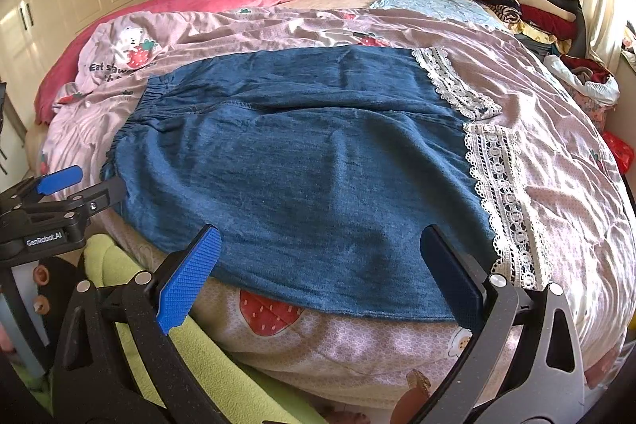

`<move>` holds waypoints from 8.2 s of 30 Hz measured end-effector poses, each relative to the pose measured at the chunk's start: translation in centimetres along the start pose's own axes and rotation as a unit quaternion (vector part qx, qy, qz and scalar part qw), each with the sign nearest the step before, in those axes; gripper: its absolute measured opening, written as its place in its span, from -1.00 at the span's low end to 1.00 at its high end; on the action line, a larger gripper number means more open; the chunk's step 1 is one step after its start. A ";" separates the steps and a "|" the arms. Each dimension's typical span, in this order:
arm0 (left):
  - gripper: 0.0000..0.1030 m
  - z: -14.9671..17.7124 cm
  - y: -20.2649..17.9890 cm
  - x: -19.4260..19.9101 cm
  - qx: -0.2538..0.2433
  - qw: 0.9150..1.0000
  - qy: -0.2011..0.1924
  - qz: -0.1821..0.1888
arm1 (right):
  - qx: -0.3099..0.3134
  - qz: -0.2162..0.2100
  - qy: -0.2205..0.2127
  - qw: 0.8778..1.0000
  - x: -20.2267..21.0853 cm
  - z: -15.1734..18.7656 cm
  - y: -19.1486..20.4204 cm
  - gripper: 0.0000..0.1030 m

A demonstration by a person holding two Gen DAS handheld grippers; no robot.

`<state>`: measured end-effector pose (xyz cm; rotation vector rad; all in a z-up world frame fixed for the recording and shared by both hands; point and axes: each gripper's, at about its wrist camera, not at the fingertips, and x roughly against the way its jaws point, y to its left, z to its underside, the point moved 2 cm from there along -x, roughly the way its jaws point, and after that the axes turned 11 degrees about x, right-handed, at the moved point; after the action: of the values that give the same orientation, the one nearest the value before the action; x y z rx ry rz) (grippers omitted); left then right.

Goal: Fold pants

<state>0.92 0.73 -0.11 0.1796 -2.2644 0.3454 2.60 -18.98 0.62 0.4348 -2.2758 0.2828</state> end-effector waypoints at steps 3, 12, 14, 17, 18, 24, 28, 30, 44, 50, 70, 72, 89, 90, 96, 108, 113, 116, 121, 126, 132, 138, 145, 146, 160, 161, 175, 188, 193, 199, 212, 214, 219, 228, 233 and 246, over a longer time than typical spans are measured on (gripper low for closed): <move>0.92 0.0 0.2 0.0 0.000 1.000 0.000 0.000 | 0.002 -0.001 0.000 1.000 -0.2 -0.2 -0.1 0.84; 0.92 0.0 0.3 0.0 0.000 1.000 -0.003 -0.002 | 0.002 -0.001 0.000 1.000 -0.1 -0.3 0.0 0.84; 0.92 -0.1 0.3 -0.1 0.001 1.000 -0.002 -0.002 | 0.002 -0.001 0.000 1.000 -0.1 -0.3 0.0 0.84; 0.92 -0.1 0.3 -0.1 0.000 1.000 -0.002 -0.002 | 0.002 -0.001 0.000 1.000 -0.1 -0.3 0.0 0.84; 0.92 -0.1 0.3 -0.1 0.000 1.000 -0.003 -0.003 | 0.002 0.000 0.000 1.000 -0.1 -0.3 0.0 0.84; 0.92 0.0 0.3 -0.1 0.000 1.000 -0.003 -0.002 | 0.002 0.000 0.000 1.000 -0.1 -0.3 0.0 0.84; 0.92 -0.1 0.4 -0.1 0.002 1.000 -0.003 -0.003 | 0.002 -0.001 -0.001 1.000 -0.2 -0.4 -0.1 0.84; 0.92 -0.2 0.5 -0.2 0.003 1.000 -0.003 -0.003 | 0.001 -0.001 -0.003 1.000 -0.2 -0.4 -0.1 0.84; 0.92 -3.1 2.8 -2.7 0.030 0.999 0.001 -0.014 | 0.016 -0.022 -0.008 1.000 -3.0 -4.3 -0.1 0.84; 0.92 -5.7 4.4 -4.5 0.046 0.999 0.008 -0.025 | 0.035 -0.044 -0.024 0.998 -4.7 -8.1 0.4 0.84; 0.92 -16.0 10.2 -12.7 0.077 0.994 0.042 -0.064 | 0.151 -0.096 -0.008 0.984 -15.8 -19.9 1.6 0.84; 0.92 -16.4 10.4 -13.8 0.074 0.994 0.050 -0.065 | 0.162 -0.102 -0.003 0.981 -16.9 -20.8 2.0 0.84; -0.01 -18.0 10.5 -19.1 0.032 0.997 0.064 -0.003 | 0.255 -0.124 0.069 0.957 -27.0 -23.9 4.8 0.84; -0.26 -17.9 10.2 -18.9 0.025 0.998 0.059 0.007 | 0.263 -0.125 0.072 0.954 -27.2 -23.9 5.0 0.84; -0.47 -17.6 9.4 -15.8 0.011 0.999 0.011 0.038 | 0.299 -0.133 0.061 0.943 -27.3 -24.1 6.1 0.84; -0.48 -15.4 8.3 -11.3 -0.009 0.997 -0.022 0.078 | 0.323 -0.198 0.054 0.924 -25.2 -22.8 8.4 -0.64; -0.48 -15.0 9.3 -10.8 0.002 0.997 -0.024 0.079 | 0.293 -0.194 0.029 0.936 -21.5 -21.5 6.9 -0.88; -0.48 -14.7 9.1 -10.0 -0.002 0.996 -0.027 0.083 | 0.271 -0.202 0.008 0.941 -18.5 -20.5 6.0 -0.91; -0.48 -13.8 8.6 -8.1 -0.010 0.995 -0.038 0.094 | 0.246 -0.216 -0.021 0.945 -13.4 -18.1 5.4 -0.91; -0.48 -12.0 8.6 -5.4 -0.016 0.992 -0.048 0.114 | 0.241 -0.231 -0.038 0.942 -9.0 -15.0 5.9 -0.91; -0.45 -8.7 9.0 -2.5 -0.018 0.990 -0.049 0.130 | 0.245 -0.248 -0.033 0.937 -5.5 -10.7 6.9 -0.91; -0.45 -5.5 9.5 -1.2 -0.027 0.992 -0.036 0.121 | 0.240 -0.267 -0.004 0.933 -4.4 -6.4 8.6 -0.91; -0.32 -3.0 11.0 -1.9 -0.012 0.994 -0.011 0.106 | 0.253 -0.286 0.037 0.924 -5.7 -2.7 11.2 -0.91; -0.30 -2.9 11.2 -2.0 -0.011 0.995 -0.007 0.101 | 0.258 -0.282 0.041 0.923 -6.1 -2.4 11.6 -0.91; -0.22 -2.7 10.7 2.6 0.006 0.993 -0.027 0.111 | 0.252 -0.298 0.060 0.919 -7.6 -1.1 12.0 -0.82; -0.22 -2.6 9.6 1.8 -0.006 0.993 -0.016 0.120 | 0.249 -0.306 0.063 0.917 -7.6 -1.1 11.9 -0.77; -0.22 -1.2 7.4 -5.1 -0.042 0.994 0.045 0.085 | 0.165 -0.277 0.031 0.946 -7.0 -4.6 9.2 -0.32; -0.21 -1.4 7.2 -4.7 -0.040 0.995 0.047 0.081 | 0.128 -0.256 0.066 0.956 -7.7 -3.6 8.0 -0.22; -0.15 -1.4 6.9 -4.1 -0.041 0.995 0.047 0.082 | 0.107 -0.237 0.043 0.965 -7.0 -5.4 5.8 -0.08; -0.08 -1.8 5.6 -2.1 -0.046 0.993 0.034 0.100 | 0.080 -0.190 0.009 0.979 -6.4 -7.8 1.6 0.11; 0.11 -1.1 -1.8 -2.8 -0.100 0.978 0.063 0.169 | 0.046 -0.105 0.022 0.993 -12.1 -14.1 -5.5 0.22; 0.11 -0.6 -3.6 -3.7 -0.110 0.972 0.083 0.193 | 0.041 -0.098 0.035 0.994 -13.7 -14.7 -5.8 0.22; 0.07 0.6 -7.1 -6.4 -0.136 0.960 0.123 0.211 | 0.058 -0.068 0.068 0.994 -18.4 -16.1 -5.8 0.22; 0.05 0.2 -9.8 -9.4 -0.151 0.957 0.135 0.207 | 0.009 -0.073 0.088 0.993 -22.1 -15.5 -9.0 -0.72; -0.04 0.0 -10.1 -9.7 -0.152 0.957 0.130 0.211 | -0.038 -0.100 0.046 0.993 -18.8 -14.4 -12.0 -0.89; -0.85 0.0 -10.4 -9.3 -0.172 0.957 0.100 0.210 | -0.129 -0.073 -0.042 0.988 -5.1 -8.0 -18.9 -0.89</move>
<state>9.53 -9.00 -5.15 -0.5032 -2.1070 0.1707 18.63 -32.52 3.42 0.4826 -2.3081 -0.1056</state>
